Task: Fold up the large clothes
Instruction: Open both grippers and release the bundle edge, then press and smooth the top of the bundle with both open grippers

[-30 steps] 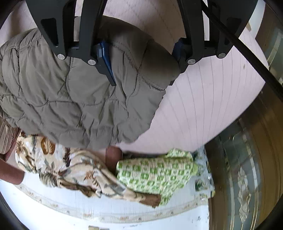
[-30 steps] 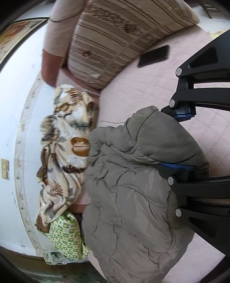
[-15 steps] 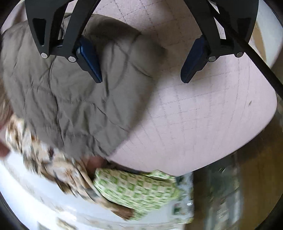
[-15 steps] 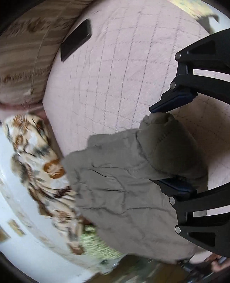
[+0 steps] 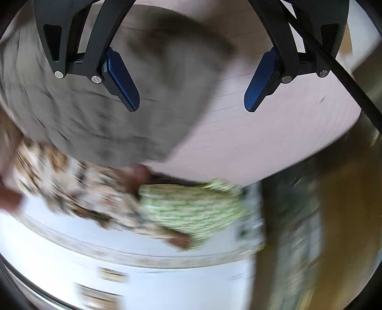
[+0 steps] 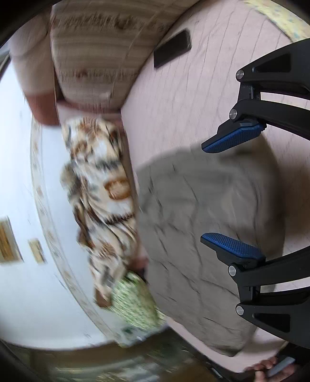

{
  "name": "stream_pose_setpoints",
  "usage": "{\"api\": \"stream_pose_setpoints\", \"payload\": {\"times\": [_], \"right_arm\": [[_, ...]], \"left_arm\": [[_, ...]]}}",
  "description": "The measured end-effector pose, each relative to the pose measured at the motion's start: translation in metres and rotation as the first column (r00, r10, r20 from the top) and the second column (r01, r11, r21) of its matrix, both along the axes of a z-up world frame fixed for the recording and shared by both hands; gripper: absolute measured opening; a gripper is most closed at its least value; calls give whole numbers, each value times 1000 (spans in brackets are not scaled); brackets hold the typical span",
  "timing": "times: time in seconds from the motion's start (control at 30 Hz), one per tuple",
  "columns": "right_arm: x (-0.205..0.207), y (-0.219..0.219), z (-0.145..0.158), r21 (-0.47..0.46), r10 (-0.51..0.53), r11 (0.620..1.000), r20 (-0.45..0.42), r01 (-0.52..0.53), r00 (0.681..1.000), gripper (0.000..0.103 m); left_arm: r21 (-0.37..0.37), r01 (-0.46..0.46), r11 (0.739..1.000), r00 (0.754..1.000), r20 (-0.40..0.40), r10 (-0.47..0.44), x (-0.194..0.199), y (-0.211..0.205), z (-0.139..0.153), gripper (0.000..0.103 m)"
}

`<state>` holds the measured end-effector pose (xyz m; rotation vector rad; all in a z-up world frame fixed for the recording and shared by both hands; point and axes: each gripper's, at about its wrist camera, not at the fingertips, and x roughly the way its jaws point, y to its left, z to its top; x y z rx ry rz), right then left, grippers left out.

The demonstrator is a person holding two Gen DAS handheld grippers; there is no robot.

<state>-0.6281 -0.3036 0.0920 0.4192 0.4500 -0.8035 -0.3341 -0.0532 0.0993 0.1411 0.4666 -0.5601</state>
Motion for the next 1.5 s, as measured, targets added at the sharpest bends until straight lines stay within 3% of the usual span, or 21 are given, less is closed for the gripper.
{"api": "stream_pose_setpoints", "payload": {"times": [0.1, 0.23, 0.33, 0.43, 0.53, 0.67, 0.93, 1.03, 1.17, 1.33, 1.5], "right_arm": [[16, -11, -15, 37, -29, 999, -119, 34, 992, 74], [2, -38, -43, 220, -58, 972, -120, 84, 991, 74], [-5, -45, -53, 300, -65, 950, -87, 88, 994, 74], [-9, -37, -42, 254, -87, 962, -79, 104, 993, 75], [-5, -14, -14, 97, -69, 993, -40, 73, 997, 75], [19, 12, 6, -52, 4, 999, -31, -5, 1000, 75], [71, 39, -4, -57, 138, 988, -99, -144, 985, 75], [89, 43, -17, -30, 169, 984, -163, -176, 972, 75], [100, 40, -30, 6, 171, 985, -200, -173, 965, 77], [101, 32, -37, 56, 170, 985, -186, -163, 968, 80], [102, 35, -39, 52, 169, 985, -199, -162, 965, 82]], "left_arm": [[86, 116, 990, 993, 17, -118, -16, -30, -10, 89], [181, 170, 969, 979, -144, -145, -2, -53, -42, 92], [170, 161, 972, 978, -156, -135, 0, -50, -42, 94], [174, 143, 974, 987, -97, -128, -12, -48, -34, 93], [150, 149, 977, 989, -32, -146, -24, -47, -23, 93], [132, 180, 975, 983, 2, -182, -43, -52, -14, 93], [169, 224, 960, 974, -72, -215, -51, -78, -27, 93], [179, 228, 957, 972, -97, -214, -47, -82, -33, 93], [201, 231, 952, 972, -92, -216, -48, -86, -37, 93], [208, 234, 950, 970, -108, -216, -46, -89, -40, 94], [213, 234, 949, 970, -112, -214, -45, -90, -41, 94]]}}
